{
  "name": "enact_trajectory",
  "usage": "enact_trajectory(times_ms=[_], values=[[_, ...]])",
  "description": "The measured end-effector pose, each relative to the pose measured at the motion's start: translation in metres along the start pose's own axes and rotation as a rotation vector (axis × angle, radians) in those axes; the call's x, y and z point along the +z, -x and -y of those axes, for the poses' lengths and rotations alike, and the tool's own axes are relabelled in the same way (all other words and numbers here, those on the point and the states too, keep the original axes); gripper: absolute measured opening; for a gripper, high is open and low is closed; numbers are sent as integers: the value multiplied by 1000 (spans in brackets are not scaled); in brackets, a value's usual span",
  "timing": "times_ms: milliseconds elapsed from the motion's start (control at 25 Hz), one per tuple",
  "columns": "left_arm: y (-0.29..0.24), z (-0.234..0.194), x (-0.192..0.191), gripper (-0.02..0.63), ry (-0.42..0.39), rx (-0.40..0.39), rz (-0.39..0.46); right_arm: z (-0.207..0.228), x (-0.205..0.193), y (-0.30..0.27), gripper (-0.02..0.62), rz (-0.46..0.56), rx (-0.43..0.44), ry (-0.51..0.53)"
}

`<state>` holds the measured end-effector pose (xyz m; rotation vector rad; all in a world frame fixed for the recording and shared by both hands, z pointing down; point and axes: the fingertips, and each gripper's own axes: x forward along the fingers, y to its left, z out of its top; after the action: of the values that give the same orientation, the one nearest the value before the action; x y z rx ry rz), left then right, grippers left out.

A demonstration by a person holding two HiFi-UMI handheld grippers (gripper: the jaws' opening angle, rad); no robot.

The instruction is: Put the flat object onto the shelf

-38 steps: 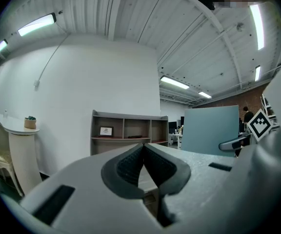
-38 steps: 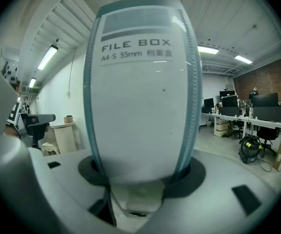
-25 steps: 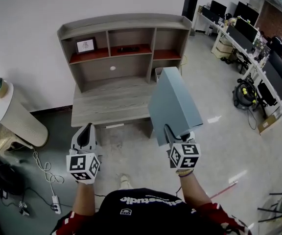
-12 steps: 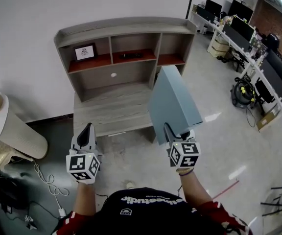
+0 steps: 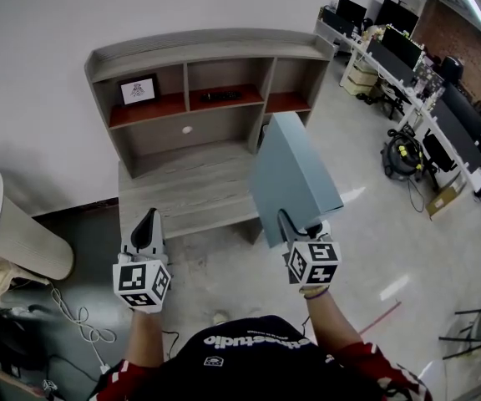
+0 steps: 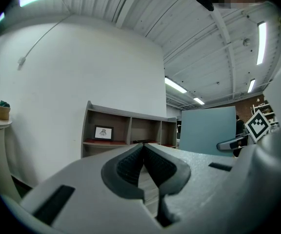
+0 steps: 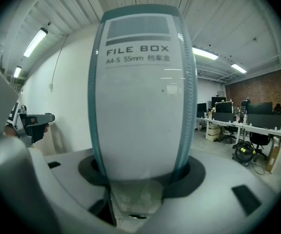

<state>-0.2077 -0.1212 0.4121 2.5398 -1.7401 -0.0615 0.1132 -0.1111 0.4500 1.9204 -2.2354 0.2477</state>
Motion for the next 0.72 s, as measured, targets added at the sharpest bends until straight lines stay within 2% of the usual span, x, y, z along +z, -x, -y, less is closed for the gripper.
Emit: enact_trajectory(times_ms=[320, 720], values=[[-12, -13, -11, 6, 9, 10, -14, 3, -3, -20, 275, -8, -7, -9], [-47, -22, -2, 6, -2, 31, -2, 14, 13, -63, 275, 16, 10, -9]])
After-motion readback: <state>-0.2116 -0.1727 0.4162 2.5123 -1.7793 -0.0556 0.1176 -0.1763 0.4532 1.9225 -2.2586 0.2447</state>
